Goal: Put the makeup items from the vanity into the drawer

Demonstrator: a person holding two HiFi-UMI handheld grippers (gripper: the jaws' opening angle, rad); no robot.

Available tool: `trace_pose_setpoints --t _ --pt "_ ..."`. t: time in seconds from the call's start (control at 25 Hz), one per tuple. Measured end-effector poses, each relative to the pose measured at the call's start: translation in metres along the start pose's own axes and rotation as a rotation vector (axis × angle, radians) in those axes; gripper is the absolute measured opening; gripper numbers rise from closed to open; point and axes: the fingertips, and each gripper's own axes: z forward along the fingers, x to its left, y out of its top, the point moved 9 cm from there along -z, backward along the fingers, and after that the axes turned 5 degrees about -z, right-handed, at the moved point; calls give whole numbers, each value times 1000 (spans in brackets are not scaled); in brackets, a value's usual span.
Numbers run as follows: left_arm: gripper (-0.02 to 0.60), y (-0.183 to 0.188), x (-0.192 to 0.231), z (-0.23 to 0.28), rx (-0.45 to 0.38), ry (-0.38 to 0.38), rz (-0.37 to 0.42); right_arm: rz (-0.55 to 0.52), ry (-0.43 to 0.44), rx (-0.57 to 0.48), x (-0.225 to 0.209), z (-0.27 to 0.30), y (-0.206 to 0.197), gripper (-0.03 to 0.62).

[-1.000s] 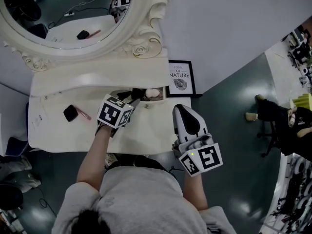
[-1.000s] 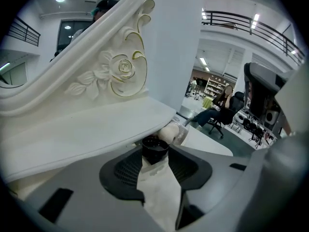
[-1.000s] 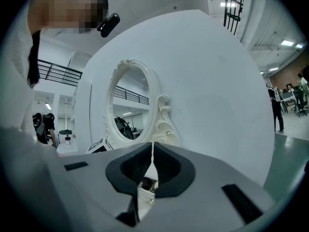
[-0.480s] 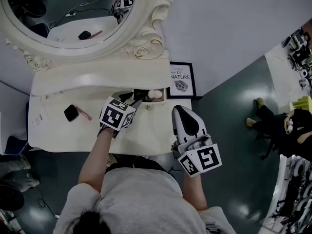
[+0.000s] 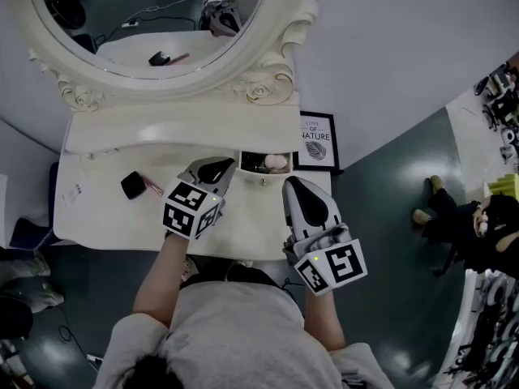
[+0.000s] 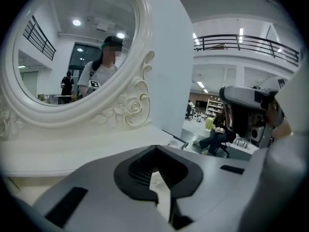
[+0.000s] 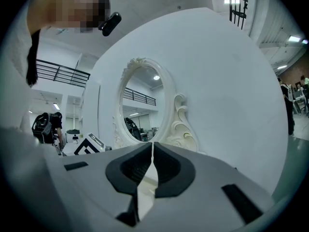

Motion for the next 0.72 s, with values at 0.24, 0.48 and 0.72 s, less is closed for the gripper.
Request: trace_pose_setpoints --t 0.24,0.48,0.72 --pt "14 15 2 -44 -99 0 45 -10 34 -6 28 14 5 28" --pt "14 24 3 -88 -173 23 109 -23 65 -15 56 27 10 28" --pt "14 26 10 -127 -232 53 131 -35 82 -18 79 39 14 28"
